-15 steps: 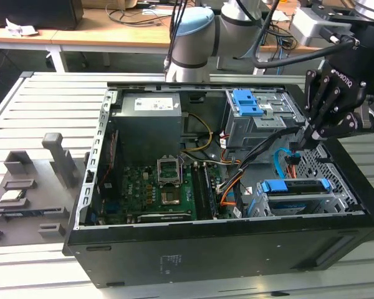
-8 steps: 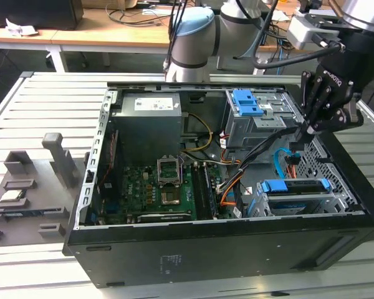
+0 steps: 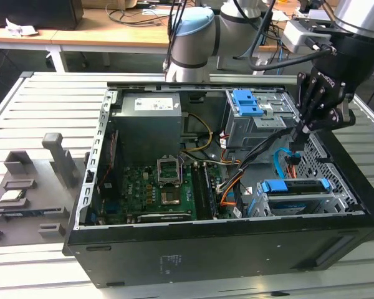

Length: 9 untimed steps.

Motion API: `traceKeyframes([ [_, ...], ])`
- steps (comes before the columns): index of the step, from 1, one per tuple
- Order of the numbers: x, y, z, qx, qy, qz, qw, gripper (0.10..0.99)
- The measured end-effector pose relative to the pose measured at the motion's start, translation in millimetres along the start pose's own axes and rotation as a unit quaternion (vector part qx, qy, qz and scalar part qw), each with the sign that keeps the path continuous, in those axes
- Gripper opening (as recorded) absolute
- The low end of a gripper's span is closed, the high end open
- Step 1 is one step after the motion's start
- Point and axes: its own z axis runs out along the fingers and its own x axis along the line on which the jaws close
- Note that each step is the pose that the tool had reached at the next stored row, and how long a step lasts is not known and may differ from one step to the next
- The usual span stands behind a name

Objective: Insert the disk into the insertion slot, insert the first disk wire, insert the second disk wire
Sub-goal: 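Insert the first disk wire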

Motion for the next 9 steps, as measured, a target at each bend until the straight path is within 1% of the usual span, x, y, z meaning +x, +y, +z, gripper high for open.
traceKeyframes([
  [2,-0.7,0.0,0.0,0.0,0.0,0.0,1.0,0.114],
  [3,-0.9,0.0,0.0,0.0,0.0,0.0,1.0,0.169],
  [4,-1.0,0.0,0.0,0.0,0.0,0.0,1.0,0.169],
  [6,-1.6,0.0,0.0,0.0,0.0,0.0,1.0,0.302],
  [9,-2.4,-0.2,4.9,0.0,0.0,0.0,1.0,0.302],
])
